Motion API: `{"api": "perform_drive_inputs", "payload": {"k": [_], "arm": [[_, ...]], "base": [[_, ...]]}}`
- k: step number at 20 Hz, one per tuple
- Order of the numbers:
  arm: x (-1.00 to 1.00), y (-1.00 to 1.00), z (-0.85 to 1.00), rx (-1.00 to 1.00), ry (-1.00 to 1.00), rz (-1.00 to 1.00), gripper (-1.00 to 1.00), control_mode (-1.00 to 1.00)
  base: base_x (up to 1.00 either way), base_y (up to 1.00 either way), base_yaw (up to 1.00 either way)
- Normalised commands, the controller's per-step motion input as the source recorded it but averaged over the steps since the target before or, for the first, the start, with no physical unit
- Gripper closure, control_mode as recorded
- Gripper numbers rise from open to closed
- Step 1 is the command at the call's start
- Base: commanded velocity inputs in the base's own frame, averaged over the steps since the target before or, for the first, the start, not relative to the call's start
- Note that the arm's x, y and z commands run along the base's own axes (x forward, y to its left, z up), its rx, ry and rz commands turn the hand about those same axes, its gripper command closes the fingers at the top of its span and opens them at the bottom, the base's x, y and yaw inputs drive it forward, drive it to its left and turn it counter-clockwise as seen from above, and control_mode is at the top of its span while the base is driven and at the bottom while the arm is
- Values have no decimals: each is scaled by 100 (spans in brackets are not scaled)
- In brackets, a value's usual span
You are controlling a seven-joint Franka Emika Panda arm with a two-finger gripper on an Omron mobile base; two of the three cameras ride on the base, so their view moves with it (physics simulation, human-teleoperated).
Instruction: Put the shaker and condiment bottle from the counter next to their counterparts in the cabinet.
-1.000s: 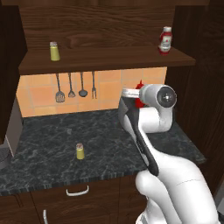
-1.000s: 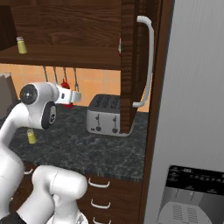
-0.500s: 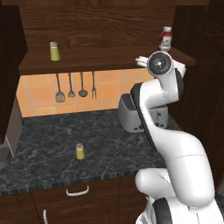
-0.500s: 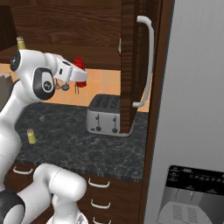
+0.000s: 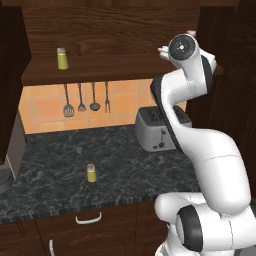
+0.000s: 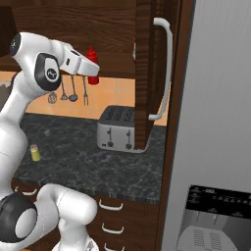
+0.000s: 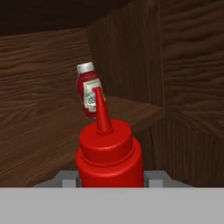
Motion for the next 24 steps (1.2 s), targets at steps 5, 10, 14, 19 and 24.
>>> {"api": "perform_drive_inputs", "payload": {"k": [5,10,14,19,24], "arm": [[3,-4,16,0,0,0,100,-100],[5,-16,5,0,-1,0,100,-100],[13,-23,3,0,-3,0,100,-100],[42,0,-1,0,-4,0,100,-100],[8,-1,5,0,-1,0,100,-100]], "base": [[0,0,0],[0,0,0],[0,0,0],[0,0,0],[0,0,0]]}}
